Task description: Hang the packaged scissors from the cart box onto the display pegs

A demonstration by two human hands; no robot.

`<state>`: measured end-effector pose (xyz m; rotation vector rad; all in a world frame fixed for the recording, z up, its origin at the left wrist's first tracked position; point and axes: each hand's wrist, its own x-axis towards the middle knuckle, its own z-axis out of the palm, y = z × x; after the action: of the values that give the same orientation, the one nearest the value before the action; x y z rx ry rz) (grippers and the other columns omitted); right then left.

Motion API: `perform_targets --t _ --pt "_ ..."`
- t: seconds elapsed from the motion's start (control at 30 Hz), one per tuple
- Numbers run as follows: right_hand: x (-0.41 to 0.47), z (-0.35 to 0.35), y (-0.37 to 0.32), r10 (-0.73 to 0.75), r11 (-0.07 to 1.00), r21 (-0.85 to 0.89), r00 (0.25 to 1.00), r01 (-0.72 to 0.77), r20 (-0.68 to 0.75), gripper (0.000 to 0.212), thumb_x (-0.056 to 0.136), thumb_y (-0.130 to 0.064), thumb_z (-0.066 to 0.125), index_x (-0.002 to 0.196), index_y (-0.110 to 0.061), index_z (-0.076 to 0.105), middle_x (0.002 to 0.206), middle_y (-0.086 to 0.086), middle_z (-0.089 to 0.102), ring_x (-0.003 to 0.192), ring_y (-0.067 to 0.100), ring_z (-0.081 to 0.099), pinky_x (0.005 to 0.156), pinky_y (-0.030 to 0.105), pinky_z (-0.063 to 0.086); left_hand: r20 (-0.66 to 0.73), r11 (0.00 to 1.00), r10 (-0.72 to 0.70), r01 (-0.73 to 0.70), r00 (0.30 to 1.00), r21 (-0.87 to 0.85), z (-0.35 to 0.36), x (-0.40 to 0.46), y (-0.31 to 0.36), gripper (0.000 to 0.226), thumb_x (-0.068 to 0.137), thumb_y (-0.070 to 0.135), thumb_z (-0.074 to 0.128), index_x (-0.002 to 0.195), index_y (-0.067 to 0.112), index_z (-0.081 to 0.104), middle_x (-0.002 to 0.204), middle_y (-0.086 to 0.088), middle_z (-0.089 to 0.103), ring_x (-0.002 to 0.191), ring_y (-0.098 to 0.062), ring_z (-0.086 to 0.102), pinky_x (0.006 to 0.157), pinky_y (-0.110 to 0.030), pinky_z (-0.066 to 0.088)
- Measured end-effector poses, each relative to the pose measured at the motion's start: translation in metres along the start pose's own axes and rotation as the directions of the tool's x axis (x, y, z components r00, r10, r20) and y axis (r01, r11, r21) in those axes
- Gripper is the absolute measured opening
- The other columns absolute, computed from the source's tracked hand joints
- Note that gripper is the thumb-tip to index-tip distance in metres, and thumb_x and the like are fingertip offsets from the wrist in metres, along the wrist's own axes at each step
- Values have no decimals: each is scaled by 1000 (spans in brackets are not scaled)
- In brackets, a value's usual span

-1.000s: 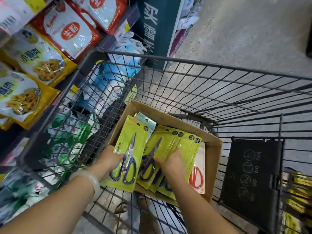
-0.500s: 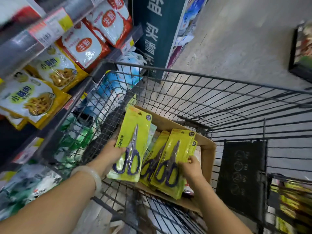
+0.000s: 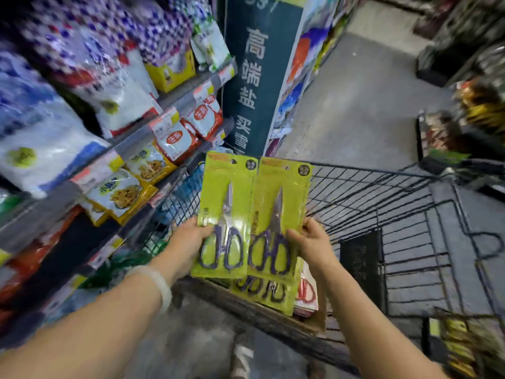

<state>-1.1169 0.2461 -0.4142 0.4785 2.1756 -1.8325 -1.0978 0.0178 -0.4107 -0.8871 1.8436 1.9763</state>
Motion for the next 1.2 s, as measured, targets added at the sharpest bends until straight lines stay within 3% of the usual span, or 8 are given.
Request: perform_targets --t 0.2,0.37,0.63,0.77,0.87,0.97,1.07,1.2 --pt "-62 26 -26 -33 998 -42 990 39 136 15 89 -9 60 101 -17 56 106 8 62 103 30 61 94 50 50 -67 995 59 -64 996 -74 -54 -67 -6 10 93 13 54 101 16 60 107 -11 68 99 -31 65 94 -54 48" --pt "-116 55 -37 -112 988 -67 944 139 311 15 90 -4 55 101 -14 58 92 1 68 75 14 66 65 29 55 -202 972 66 -108 977 -207 -98 -134 -38 16 92 7 55 101 17 63 103 -11 71 98 -33 67 92 -53 50" --pt "-219 120 -10 -99 961 -146 787 234 609 17 90 -1 55 93 -18 58 89 4 69 67 13 66 56 24 55 -454 906 0 -193 891 -377 -163 -270 -132 15 94 5 51 103 14 60 99 -10 68 90 -27 65 81 -41 53" --pt "-281 175 5 -71 921 -210 669 329 739 13 88 -6 61 98 -15 61 90 12 71 80 28 66 80 50 55 -606 859 -57 -271 794 -435 -211 -343 -187 17 93 4 52 109 6 59 90 -8 69 79 -24 66 84 -42 54" --pt "-346 220 11 -51 905 -199 562 375 825 11 89 -6 60 98 -13 60 80 7 68 73 22 60 68 36 51 -691 840 -88 -320 718 -439 -248 -404 -227 13 94 5 52 102 6 62 90 -8 70 71 -16 70 68 -26 57" --pt "-419 263 26 -40 902 -159 443 401 896 12 89 -3 58 97 -12 57 84 7 65 72 19 57 65 29 48 -766 801 -145 -380 626 -462 -288 -467 -274 15 92 6 55 104 7 64 105 -15 70 99 -30 66 95 -48 50" --pt "-499 299 45 -41 893 -125 354 432 934 22 88 -1 58 109 -7 53 96 4 61 78 15 56 65 20 47 -805 775 -201 -412 558 -479 -327 -535 -325 12 91 10 57 97 15 66 105 -12 71 102 -31 65 97 -51 48" --pt "-605 347 81 -34 852 -86 219 516 975 17 87 3 58 88 -13 55 84 6 61 77 20 54 64 22 42 -837 753 -259 -442 482 -488 -377 -628 -385 17 91 12 57 106 10 66 101 -15 72 96 -35 68 90 -56 50"
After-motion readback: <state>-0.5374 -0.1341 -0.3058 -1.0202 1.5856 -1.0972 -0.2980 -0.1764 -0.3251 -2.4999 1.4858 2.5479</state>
